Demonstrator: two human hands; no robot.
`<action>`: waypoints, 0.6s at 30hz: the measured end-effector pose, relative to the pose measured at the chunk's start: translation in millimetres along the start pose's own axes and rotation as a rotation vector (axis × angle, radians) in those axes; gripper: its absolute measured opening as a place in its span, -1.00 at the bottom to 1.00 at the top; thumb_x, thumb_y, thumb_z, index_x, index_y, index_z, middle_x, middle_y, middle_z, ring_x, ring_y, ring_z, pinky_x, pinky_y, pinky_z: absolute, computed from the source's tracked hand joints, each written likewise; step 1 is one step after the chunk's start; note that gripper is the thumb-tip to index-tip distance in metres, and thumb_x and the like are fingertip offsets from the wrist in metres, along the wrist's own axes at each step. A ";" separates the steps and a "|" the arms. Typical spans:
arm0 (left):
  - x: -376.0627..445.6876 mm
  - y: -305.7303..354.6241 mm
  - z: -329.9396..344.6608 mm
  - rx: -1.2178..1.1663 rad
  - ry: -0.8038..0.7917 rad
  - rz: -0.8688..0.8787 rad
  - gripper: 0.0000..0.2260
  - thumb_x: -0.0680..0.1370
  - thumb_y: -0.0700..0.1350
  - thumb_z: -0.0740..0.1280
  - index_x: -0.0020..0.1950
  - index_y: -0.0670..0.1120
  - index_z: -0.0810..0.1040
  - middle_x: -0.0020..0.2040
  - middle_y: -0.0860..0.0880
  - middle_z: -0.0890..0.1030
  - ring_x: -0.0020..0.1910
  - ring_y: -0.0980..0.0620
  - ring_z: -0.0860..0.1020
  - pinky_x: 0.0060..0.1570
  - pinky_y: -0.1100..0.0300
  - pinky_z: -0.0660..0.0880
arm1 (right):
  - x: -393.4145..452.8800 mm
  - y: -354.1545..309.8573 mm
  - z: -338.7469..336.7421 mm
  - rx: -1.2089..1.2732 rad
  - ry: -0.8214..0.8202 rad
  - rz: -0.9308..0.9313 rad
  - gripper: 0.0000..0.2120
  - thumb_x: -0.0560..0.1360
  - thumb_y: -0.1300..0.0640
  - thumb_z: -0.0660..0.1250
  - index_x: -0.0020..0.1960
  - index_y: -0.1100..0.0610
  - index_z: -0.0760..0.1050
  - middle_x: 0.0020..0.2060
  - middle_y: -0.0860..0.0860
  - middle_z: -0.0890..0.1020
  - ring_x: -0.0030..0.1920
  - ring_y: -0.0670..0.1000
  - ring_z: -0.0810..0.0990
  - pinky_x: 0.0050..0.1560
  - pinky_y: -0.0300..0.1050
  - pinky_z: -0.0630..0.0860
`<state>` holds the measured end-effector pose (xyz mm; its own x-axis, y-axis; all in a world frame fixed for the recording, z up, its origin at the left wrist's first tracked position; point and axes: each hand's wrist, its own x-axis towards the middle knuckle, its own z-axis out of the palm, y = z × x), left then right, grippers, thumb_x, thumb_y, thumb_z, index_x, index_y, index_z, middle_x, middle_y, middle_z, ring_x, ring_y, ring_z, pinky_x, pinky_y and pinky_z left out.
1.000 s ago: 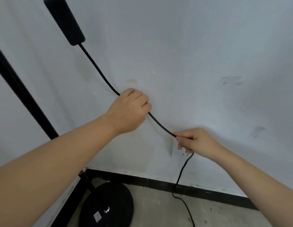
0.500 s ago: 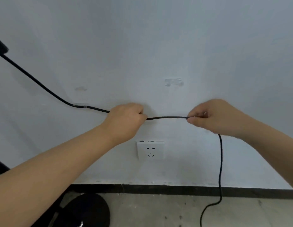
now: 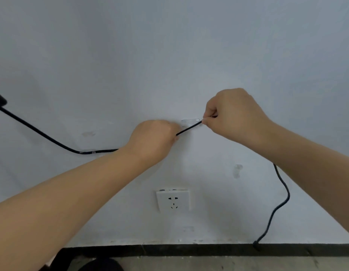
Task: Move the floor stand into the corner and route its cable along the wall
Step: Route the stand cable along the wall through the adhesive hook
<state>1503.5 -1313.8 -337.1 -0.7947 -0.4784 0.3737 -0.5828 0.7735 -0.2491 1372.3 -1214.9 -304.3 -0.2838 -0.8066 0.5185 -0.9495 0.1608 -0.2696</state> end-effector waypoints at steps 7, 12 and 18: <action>6.6 11.1 -13.6 -0.263 0.201 -0.044 -0.77 0.55 -0.13 0.27 0.19 -0.15 0.43 0.03 -0.16 0.63 -0.03 -0.18 0.57 -0.13 0.03 0.53 | 12.1 -1.7 -10.0 -0.029 0.032 -0.003 -0.91 0.41 0.21 0.30 -0.15 0.16 0.59 -0.09 0.17 0.64 -0.04 0.19 0.56 -0.11 -0.09 0.44; 0.5 14.9 -6.5 -0.241 0.351 0.018 -0.75 0.53 -0.22 0.30 0.21 -0.13 0.52 0.05 -0.18 0.59 0.01 -0.19 0.54 -0.20 0.03 0.52 | 9.1 7.7 -11.6 -0.013 0.130 -0.059 -0.89 0.44 0.19 0.32 -0.13 0.20 0.60 -0.19 0.07 0.37 -0.15 0.09 0.41 -0.18 -0.12 0.26; 3.6 23.3 -12.4 -0.141 0.483 0.214 -0.80 0.21 -0.42 0.53 -0.20 -0.31 0.66 -0.33 -0.27 0.66 -0.38 -0.17 0.63 -0.54 0.14 0.55 | -13.5 38.9 -7.5 0.297 0.269 0.034 -0.92 0.39 0.22 0.38 -0.16 0.20 0.63 -0.28 -0.01 0.41 -0.30 -0.17 0.42 -0.23 -0.61 0.30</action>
<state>1489.2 -1292.4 -330.5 -0.7050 -0.0843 0.7041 -0.3615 0.8970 -0.2545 1338.2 -1193.5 -315.7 -0.3770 -0.6199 0.6882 -0.8700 -0.0180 -0.4927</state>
